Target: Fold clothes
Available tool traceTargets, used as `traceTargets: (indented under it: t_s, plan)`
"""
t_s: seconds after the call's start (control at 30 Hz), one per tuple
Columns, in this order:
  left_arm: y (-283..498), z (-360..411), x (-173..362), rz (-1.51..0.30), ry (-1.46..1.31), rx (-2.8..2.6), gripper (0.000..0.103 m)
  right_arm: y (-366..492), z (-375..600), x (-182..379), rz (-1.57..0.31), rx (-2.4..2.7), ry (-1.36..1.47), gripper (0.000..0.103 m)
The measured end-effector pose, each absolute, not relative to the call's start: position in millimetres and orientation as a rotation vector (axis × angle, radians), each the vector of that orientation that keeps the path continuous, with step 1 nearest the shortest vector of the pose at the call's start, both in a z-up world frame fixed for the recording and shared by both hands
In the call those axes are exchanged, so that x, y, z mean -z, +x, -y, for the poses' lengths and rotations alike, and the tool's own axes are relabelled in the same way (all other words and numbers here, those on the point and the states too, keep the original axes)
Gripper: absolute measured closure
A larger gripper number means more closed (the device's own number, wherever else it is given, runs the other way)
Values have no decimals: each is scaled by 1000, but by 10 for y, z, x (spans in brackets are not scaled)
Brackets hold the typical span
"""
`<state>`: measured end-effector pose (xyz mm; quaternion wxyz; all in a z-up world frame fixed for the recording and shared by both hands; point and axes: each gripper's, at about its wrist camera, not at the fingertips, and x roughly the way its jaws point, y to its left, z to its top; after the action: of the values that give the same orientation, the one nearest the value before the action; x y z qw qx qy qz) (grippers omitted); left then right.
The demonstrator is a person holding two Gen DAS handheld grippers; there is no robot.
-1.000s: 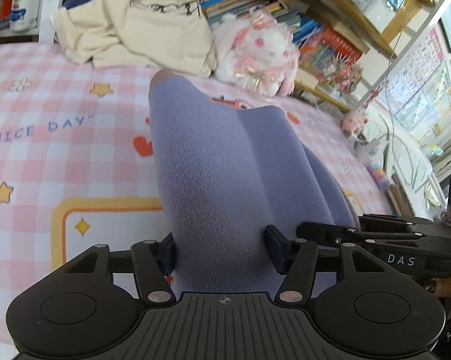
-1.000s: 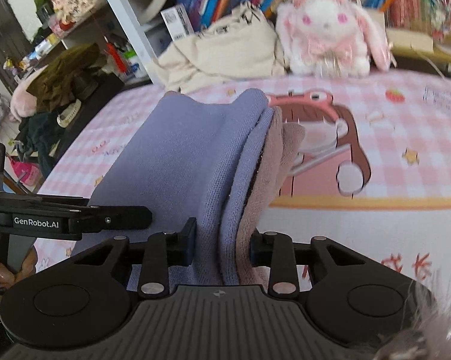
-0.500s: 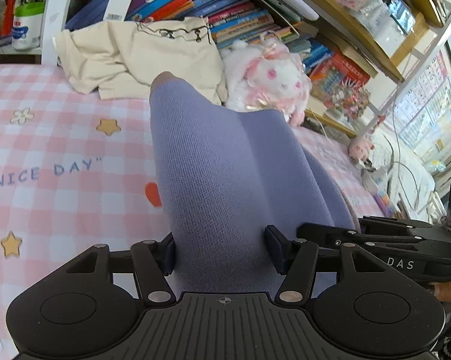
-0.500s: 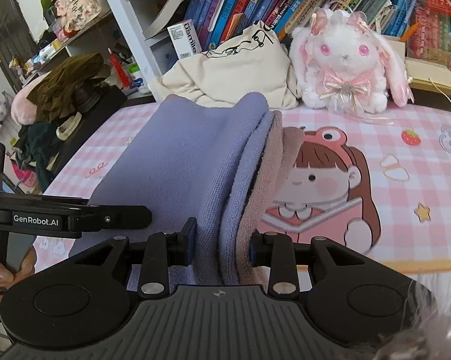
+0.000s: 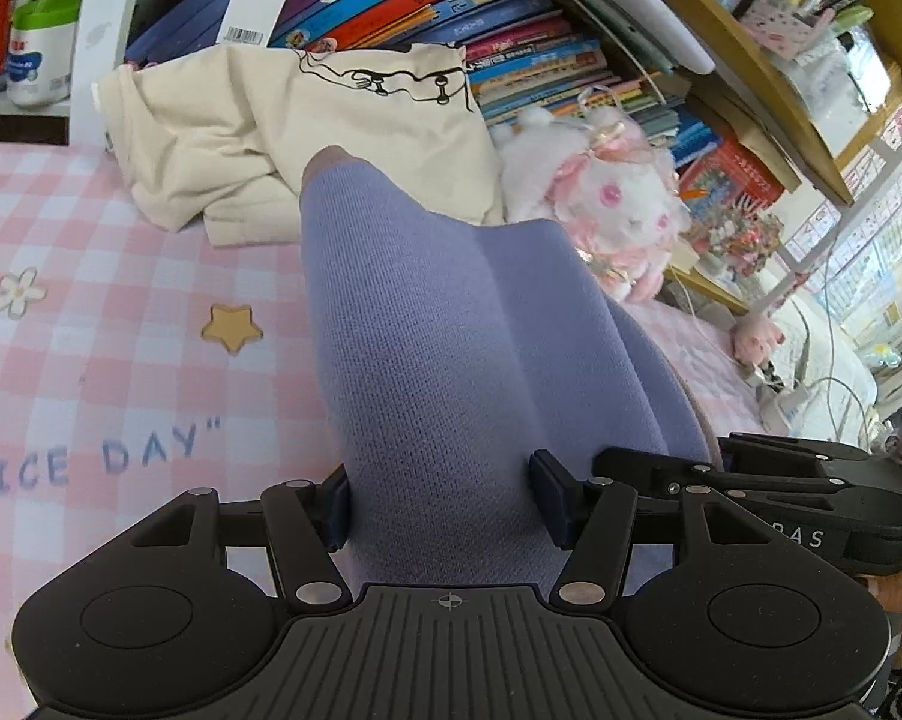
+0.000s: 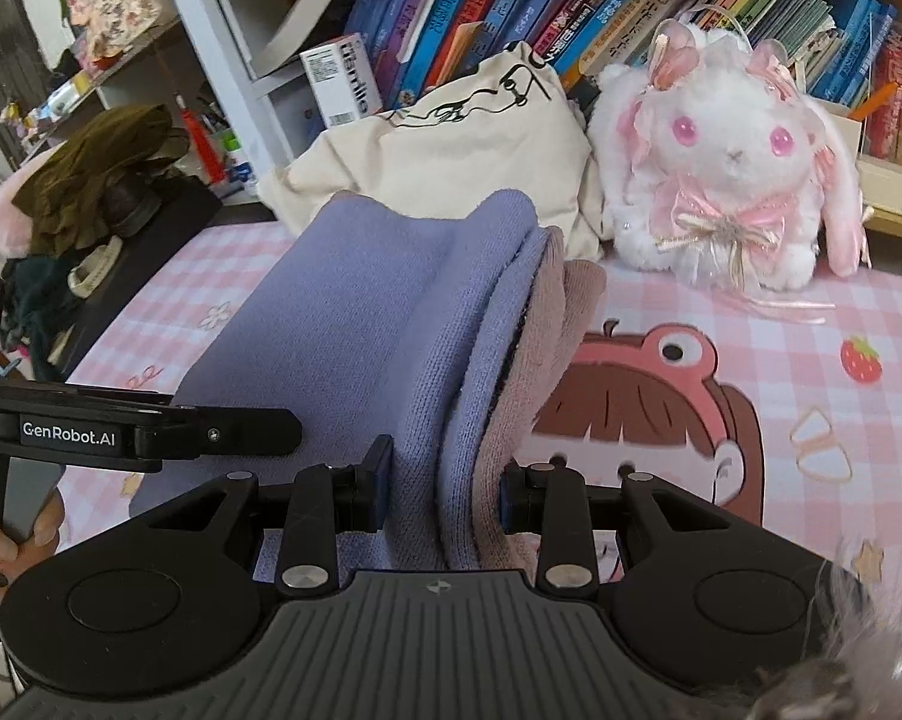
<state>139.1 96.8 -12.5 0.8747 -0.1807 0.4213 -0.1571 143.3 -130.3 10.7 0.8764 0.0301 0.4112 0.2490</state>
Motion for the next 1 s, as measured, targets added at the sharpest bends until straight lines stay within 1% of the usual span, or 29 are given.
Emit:
traceTargets:
  t_s: [0.37,0.5,0.6,0.63,0.67,0.77,0.8,0.83,0.93,1.0]
  plan:
    - [1799,-1013,286,-912,-376,311,45,1860,1285,76,-884,-483,97,72]
    - [1873,-1032,358,-920,-380,300,41,1949,1295,171,-902,-469,121,71]
    - [1899,-1054,411,-926,-388,291,37,1961,1312,230,-908,-452,136,67]
    - [1906,-1058,419,-929,-387,288,36,1965,1317,250,-910,-447,141,61]
    - [1910,-1059,422,-929,-385,284,34,1957,1323,253,-907,-440,142,59]
    - [1877,-1054,380,-909,-352,262,30,1926,1356,231,-890,-414,143,41]
    - [1851,-1059,354,-898,-344,252,29,1906,1372,209,-883,-408,145,38]
    - [1825,-1064,327,-887,-336,241,29,1880,1403,181,-873,-408,153,34]
    - [1714,-1101,239,-845,-331,210,24,1791,1483,105,-849,-412,159,27]
    - [1607,-1123,181,-813,-330,191,20,1719,1522,64,-842,-407,145,26]
